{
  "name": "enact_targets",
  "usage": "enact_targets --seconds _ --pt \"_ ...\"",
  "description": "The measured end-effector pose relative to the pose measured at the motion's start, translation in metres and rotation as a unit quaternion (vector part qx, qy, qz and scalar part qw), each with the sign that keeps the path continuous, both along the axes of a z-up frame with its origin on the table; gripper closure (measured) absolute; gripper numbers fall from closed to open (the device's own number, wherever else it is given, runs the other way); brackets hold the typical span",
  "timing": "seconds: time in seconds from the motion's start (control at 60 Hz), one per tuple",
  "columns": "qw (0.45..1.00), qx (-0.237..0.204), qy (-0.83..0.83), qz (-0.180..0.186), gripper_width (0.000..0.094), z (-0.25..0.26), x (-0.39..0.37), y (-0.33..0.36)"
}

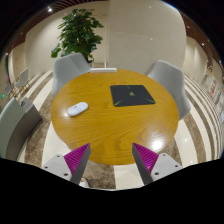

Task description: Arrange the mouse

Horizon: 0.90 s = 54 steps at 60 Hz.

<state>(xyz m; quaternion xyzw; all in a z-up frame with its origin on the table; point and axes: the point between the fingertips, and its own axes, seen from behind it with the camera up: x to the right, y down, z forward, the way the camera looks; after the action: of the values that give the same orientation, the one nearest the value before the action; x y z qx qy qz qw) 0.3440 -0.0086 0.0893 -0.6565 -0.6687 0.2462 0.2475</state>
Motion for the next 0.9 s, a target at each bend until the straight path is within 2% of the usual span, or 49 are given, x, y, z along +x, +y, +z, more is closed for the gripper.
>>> enact_targets --seconds 0.083,0.25,0.383,0.633,0.9 --pt "1.0 -0.007 -0.001 0.015 0.007 -0.001 -0.003 -0.013" --pt "0.999 -0.016 -0.003 0.044 0.0067 -0.017 -0.036 -0.11" --pt "0.998 -0.013 0.004 0.056 0.0066 -0.029 -0.061 -0.159" --pt "0.999 -0.013 0.01 0.034 0.0068 -0.059 -0.109 -0.197" --pt "1.0 -0.017 0.001 -0.006 0.007 -0.096 -0.18 -0.199"
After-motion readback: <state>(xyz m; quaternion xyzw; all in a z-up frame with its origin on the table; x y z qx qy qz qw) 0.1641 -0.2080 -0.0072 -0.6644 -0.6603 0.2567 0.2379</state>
